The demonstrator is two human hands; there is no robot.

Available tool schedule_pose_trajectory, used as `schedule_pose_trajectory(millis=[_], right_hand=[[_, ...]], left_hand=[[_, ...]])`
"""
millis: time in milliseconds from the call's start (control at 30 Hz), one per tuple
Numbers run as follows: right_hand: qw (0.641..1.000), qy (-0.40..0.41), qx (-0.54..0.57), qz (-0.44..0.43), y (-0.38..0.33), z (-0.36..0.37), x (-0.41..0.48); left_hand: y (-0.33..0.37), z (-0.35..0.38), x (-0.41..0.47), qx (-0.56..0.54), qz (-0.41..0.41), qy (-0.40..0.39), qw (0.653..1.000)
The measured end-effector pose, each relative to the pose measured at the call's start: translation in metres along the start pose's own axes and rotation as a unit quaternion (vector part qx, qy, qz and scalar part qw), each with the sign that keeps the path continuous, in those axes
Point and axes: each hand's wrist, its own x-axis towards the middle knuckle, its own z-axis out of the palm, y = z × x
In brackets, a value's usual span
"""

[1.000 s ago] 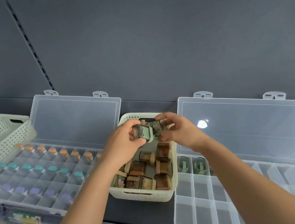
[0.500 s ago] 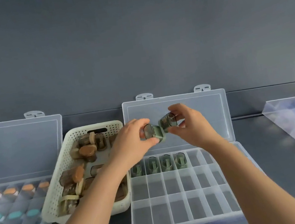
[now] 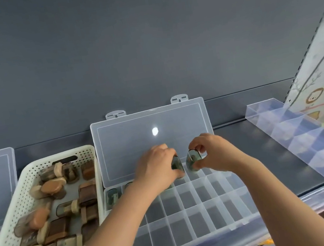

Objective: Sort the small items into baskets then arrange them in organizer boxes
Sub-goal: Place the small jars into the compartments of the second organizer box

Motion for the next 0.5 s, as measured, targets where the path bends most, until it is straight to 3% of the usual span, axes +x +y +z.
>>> schedule_pose_trajectory(millis=[200, 500], right_hand=[[0.999, -0.043, -0.019, 0.001, 0.009, 0.01, 0.001], [0.994, -0.098, -0.052, 0.002, 0.013, 0.02, 0.009]], left_hand=[[0.005, 0.017, 0.005, 0.086, 0.01, -0.02, 0.996], [-0.001, 0.027, 0.005, 0.081, -0.02, -0.073, 0.994]])
